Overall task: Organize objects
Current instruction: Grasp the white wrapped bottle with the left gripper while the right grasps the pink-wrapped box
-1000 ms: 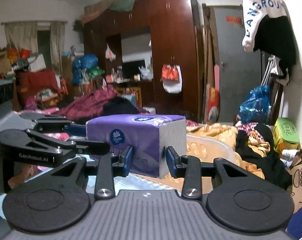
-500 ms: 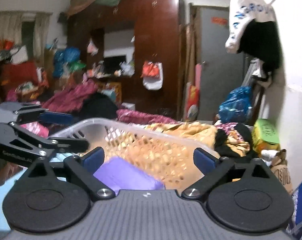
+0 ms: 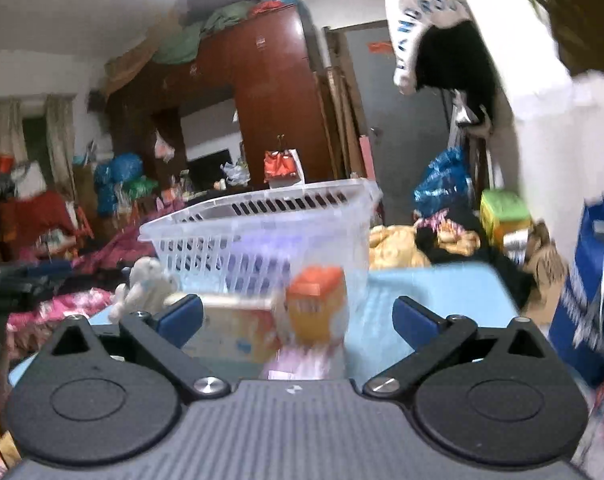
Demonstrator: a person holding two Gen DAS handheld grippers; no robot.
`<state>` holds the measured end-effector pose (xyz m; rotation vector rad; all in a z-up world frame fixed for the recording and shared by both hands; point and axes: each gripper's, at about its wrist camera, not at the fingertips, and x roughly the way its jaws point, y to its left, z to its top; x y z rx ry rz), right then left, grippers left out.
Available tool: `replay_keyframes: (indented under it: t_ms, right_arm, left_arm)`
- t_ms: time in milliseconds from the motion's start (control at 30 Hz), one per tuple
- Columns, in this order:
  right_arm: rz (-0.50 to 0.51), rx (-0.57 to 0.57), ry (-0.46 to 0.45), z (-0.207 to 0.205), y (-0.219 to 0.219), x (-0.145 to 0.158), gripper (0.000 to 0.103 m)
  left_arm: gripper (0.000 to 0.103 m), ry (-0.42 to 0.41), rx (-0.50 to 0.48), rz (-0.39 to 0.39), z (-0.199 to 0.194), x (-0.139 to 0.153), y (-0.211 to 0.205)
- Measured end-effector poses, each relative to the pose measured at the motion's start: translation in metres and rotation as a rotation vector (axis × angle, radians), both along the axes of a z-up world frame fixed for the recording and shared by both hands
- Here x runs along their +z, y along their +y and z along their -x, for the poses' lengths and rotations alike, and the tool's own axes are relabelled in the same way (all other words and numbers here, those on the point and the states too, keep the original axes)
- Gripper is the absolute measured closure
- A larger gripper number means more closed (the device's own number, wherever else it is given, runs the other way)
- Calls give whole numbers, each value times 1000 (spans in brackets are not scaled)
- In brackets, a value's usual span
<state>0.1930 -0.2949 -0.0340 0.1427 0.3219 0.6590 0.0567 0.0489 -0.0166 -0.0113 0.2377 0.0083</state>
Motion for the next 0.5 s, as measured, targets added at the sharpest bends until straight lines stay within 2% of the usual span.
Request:
replay_keyframes:
  t_ms: [133, 233, 367, 467, 500]
  right_arm:
    - [25, 16, 46, -14, 9, -4, 0]
    - [100, -1, 52, -14, 21, -9, 0]
    - [157, -5, 64, -20, 34, -15, 2]
    - [194, -12, 91, -29, 40, -20, 13]
    - [193, -1, 119, -35, 39, -24, 20]
  left_arm:
    - [10, -11, 8, -65, 23, -25, -22]
    - [10, -1, 17, -134, 25, -40, -34]
    - [10, 19, 8, -144, 18, -47, -40]
    - [13, 21, 7, -144, 17, -49, -40]
    - [13, 22, 17, -146, 16, -49, -40]
